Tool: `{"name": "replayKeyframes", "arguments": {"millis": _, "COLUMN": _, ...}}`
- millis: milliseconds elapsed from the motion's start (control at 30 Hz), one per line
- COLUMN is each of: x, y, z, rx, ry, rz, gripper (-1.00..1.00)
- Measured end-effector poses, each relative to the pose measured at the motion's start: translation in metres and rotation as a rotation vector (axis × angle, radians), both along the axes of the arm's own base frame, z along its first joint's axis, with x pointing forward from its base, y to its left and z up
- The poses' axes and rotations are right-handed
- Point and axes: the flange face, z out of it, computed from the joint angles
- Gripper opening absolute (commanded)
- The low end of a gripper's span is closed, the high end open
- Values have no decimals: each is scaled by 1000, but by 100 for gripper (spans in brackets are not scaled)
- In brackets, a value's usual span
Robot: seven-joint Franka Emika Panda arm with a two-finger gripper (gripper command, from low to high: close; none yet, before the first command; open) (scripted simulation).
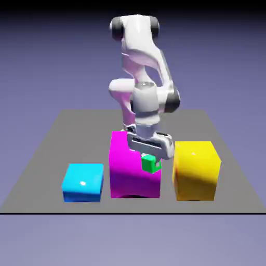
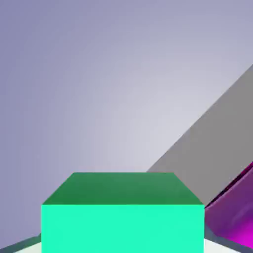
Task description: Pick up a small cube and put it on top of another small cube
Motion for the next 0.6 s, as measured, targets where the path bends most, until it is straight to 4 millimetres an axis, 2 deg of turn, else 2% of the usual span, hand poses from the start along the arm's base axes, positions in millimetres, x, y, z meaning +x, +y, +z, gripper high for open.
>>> {"name": "replayKeyframes", "arguments": {"millis": 100, "x": -34, "y": 92, "z": 1, "rx": 2, "ry": 10, "rz": 143, "gripper": -100}}
{"name": "replayKeyframes", "arguments": {"millis": 233, "x": -106, "y": 202, "z": -4, "rx": -5, "ry": 31, "rz": 341, "gripper": -100}}
{"name": "replayKeyframes", "arguments": {"millis": 400, "x": -177, "y": 237, "z": -45, "rx": -64, "ry": 84, "rz": 439, "gripper": -100}}
{"name": "replayKeyframes", "arguments": {"millis": 533, "x": -214, "y": 222, "z": -77, "rx": -129, "ry": 118, "rz": 361, "gripper": -100}}
{"name": "replayKeyframes", "arguments": {"millis": 600, "x": -221, "y": 209, "z": -87, "rx": -142, "ry": 131, "rz": 268, "gripper": -100}}
